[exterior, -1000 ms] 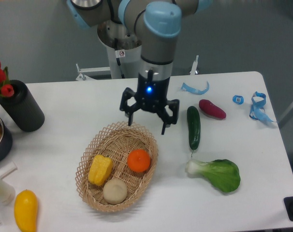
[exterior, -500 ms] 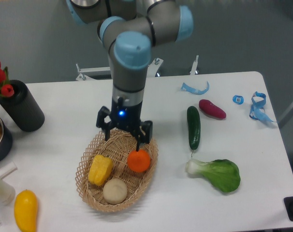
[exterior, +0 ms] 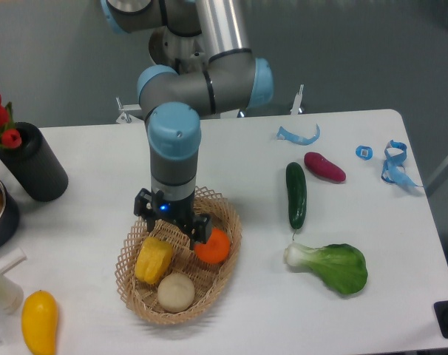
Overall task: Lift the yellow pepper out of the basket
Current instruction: 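Lower the gripper onto the yellow bell pepper and close on it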
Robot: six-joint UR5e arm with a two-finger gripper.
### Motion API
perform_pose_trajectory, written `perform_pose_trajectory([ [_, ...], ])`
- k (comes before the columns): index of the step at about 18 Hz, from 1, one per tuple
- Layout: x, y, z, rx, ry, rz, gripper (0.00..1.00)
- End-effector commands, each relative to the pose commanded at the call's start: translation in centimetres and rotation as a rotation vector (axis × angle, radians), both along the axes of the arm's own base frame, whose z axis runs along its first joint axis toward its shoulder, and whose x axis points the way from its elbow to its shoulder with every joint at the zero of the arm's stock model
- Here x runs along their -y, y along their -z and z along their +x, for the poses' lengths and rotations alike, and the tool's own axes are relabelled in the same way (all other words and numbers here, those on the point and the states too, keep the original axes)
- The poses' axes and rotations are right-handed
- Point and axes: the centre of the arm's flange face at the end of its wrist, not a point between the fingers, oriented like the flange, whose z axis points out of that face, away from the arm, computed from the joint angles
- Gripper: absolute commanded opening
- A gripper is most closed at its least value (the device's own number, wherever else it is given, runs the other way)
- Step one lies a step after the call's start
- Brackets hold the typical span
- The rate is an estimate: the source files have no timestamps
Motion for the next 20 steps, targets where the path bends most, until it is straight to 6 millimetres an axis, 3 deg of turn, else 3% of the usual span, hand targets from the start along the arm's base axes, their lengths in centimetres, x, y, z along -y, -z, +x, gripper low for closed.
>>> perform_pose_trajectory([
  [14,-1.3,2.2,2.0,-0.004,0.031,-0.027,1.0],
  [20,-1.6,3.0,1.9,-0.003,0.033,-0.029,1.0],
])
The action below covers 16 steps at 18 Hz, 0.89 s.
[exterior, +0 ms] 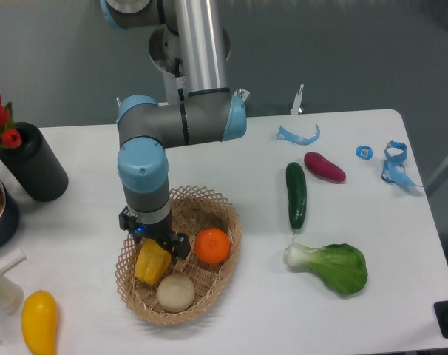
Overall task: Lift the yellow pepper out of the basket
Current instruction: 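Lower the gripper onto the yellow bell pepper and close on it, then lift the held yellow pepper up and out of the basket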
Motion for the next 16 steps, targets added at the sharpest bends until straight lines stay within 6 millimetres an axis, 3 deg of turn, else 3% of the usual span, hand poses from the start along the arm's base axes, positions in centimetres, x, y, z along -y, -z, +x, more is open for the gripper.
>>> perform_pose_trajectory([
  [4,-0.1,0.2,-0.1,0.0,0.001,-0.003,0.97],
  [6,0.0,0.1,-0.1,-0.001,0.001,-0.002,0.7],
  [9,0.0,-0.1,0.0,-0.002,0.0,0.0,0.41],
  [16,-0.1,-0.8,0.0,-0.009,0.008,0.011,0.28],
])
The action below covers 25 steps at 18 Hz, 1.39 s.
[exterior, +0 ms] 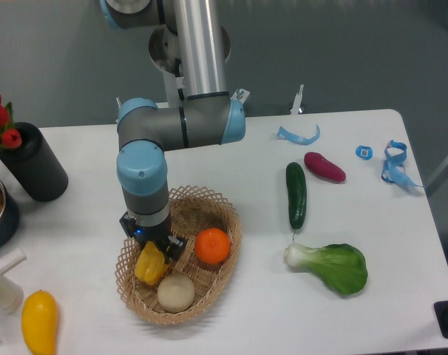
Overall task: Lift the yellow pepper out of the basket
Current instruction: 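Lift the held yellow pepper up and out of the basket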
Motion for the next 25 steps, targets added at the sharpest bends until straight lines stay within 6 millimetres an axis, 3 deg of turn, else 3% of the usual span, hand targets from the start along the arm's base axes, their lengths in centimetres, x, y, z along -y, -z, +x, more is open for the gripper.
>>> perform_pose_trajectory([
  [2,-0.4,-1.5,-0.3,-0.015,0.002,0.025,0.28],
  [5,-0.7,-5.2,-1.7,-0.051,-0.011,0.086,0.28],
  [9,-0.5,-11.2,-5.0,-0.073,-0.052,0.21,0.28],
  [13,0.6,-17.3,-9.8,-0.063,-0.107,0.361,0.28],
  [18,2.6,-20.5,-14.2,-0.11,-0.151,0.412,0.28],
  [23,7.2,-21.2,-19.7,-0.135,-0.096,0.438,0.28],
  [25,8.3,-21.1,-20.9,-0.147,-0.082,0.434,0.28],
])
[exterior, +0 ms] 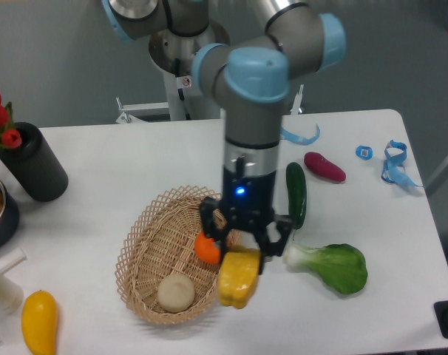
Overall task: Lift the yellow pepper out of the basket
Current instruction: 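Lift the held yellow pepper up and out of the basket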
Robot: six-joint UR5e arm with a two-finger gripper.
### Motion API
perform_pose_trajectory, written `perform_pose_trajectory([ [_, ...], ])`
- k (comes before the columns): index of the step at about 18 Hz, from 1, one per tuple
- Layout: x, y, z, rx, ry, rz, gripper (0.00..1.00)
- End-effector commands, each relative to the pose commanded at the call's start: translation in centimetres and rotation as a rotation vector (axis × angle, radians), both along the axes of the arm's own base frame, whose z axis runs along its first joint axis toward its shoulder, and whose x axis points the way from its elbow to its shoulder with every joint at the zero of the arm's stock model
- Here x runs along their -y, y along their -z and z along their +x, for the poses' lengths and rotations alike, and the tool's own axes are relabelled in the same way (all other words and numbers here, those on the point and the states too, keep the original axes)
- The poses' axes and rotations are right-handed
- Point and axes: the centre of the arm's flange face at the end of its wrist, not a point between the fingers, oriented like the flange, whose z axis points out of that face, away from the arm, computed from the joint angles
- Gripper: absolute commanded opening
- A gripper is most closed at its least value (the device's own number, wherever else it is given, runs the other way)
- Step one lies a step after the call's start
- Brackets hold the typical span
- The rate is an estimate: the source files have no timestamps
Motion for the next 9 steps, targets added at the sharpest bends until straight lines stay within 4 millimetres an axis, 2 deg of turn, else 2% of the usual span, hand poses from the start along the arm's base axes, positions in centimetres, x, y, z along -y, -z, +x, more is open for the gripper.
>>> perform_pose_trajectory([
  [2,0.72,0.26,-0.74,-0.006,0.005,-0.012,0.28],
  [9,1.05,0.59,-0.8,-0.002,0.004,-0.02,0.28],
])
